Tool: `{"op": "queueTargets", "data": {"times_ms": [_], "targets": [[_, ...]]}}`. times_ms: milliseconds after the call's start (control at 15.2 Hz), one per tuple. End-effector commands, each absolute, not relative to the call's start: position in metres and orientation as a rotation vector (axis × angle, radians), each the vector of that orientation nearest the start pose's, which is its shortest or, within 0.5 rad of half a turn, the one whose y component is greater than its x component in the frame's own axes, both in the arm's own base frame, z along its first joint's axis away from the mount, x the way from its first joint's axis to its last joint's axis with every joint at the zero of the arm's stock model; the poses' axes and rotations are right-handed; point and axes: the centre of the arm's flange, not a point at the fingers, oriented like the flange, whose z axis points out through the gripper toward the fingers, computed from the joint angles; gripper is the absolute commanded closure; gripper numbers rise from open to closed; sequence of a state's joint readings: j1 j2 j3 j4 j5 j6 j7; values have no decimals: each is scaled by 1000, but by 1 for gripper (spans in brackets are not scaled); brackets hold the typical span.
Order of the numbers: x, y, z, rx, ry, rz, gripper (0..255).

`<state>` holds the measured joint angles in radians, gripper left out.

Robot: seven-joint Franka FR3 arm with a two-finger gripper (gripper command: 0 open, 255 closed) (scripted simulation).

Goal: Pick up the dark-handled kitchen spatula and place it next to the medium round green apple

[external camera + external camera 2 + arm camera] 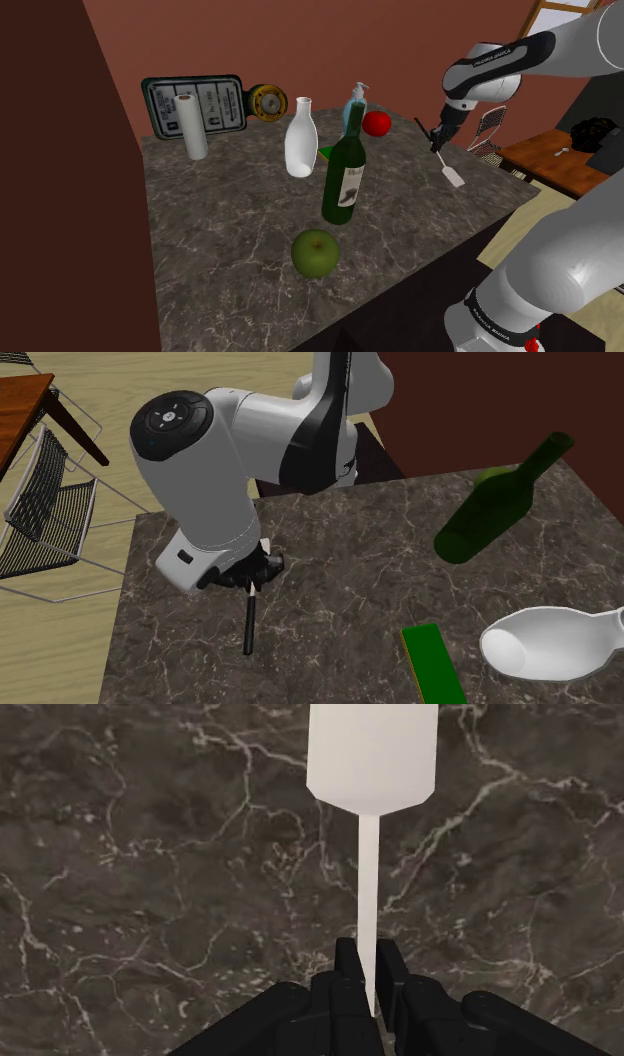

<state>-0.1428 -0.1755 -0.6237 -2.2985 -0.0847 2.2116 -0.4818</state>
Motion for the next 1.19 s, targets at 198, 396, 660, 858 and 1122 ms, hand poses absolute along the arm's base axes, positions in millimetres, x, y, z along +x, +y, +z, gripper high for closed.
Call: {"op": "queueTargets", "data": {"times_ms": [198, 396, 660, 858, 1122], "targets": [[352, -349, 439, -3126, 364, -104, 255], [352, -349, 455, -3126, 364, -104, 255], [352, -349, 476, -3126, 364, -104, 255], [352, -349, 492, -3126, 364, -104, 255], [356, -336, 507, -3126, 364, -104, 255]]}}
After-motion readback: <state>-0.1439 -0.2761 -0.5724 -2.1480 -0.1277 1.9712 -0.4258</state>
